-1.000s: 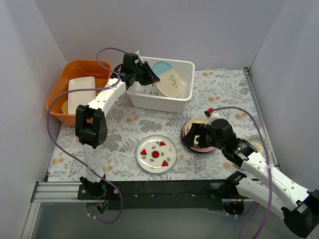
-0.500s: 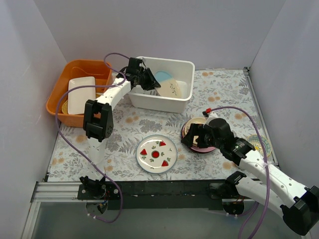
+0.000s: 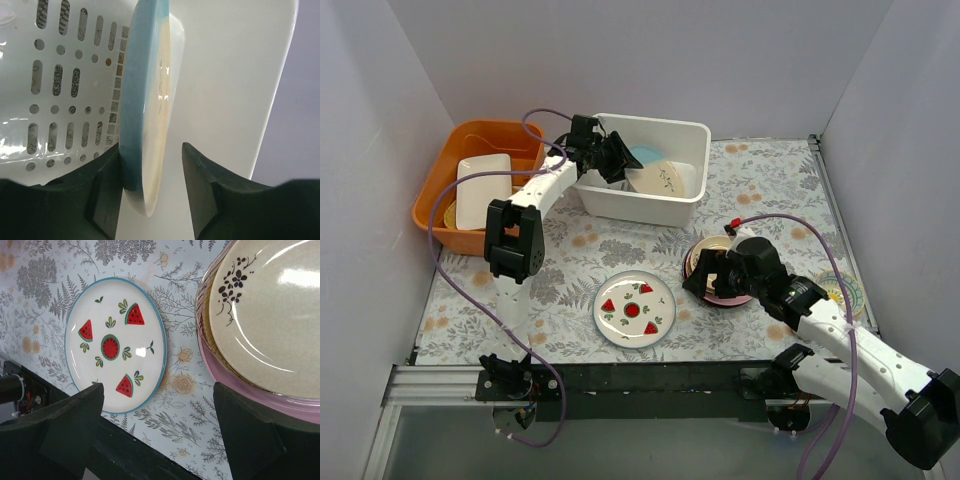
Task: Place the plates into the plastic bin on the countertop
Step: Place the plate in the plastic bin.
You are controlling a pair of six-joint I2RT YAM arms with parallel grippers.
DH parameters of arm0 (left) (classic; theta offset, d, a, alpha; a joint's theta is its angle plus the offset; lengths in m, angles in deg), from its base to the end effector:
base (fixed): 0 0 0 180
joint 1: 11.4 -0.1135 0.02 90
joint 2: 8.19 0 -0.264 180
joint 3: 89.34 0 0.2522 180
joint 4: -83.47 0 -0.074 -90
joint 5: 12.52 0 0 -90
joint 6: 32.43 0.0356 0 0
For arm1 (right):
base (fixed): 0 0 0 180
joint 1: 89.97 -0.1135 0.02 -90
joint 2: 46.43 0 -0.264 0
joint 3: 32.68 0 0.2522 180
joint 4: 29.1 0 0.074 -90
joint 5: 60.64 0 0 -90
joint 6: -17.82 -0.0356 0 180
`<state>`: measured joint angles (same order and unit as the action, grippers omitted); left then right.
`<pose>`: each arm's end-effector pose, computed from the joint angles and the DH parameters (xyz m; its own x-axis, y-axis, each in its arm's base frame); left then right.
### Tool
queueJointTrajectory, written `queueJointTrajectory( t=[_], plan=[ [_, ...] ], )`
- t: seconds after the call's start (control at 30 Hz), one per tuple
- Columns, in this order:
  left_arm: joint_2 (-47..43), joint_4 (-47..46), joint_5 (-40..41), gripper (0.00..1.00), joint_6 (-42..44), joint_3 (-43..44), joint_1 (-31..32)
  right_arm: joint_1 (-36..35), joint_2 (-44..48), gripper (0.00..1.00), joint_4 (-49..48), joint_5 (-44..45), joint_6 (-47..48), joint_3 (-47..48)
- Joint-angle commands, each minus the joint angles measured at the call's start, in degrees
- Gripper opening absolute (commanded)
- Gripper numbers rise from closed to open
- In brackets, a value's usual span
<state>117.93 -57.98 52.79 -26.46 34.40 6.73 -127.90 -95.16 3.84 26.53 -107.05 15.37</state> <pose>0.4781 -0.1722 0.2466 -0.6442 -0.7399 0.1936 -0.5586 0.2823 -0.7799 0.1482 0.1177 0.2483 -0.7279 0.1567 -0.6676 -0.2806 0.8202 0.4985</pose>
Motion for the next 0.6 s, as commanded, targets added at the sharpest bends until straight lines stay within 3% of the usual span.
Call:
queueJointTrajectory(
  t=[0.0, 0.27, 0.57],
  plan=[
    [-1.67, -0.81, -0.98, 0.48, -1.31, 1.65, -0.46, 0.14, -0.22, 0.97, -1.87, -0.42, 0.68, 0.17],
    [0.17, 2.97, 0.43, 0.55, -1.49, 3.32, -1.08, 0.14, -0.67, 0.96, -2.22, -0.77, 0.6, -0.36],
    [2.28, 9.65, 4.29, 0.8, 2.9, 7.27, -1.08, 0.31, -0.49, 0.96, -2.66, -0.69, 0.33, -0.62]
  ],
)
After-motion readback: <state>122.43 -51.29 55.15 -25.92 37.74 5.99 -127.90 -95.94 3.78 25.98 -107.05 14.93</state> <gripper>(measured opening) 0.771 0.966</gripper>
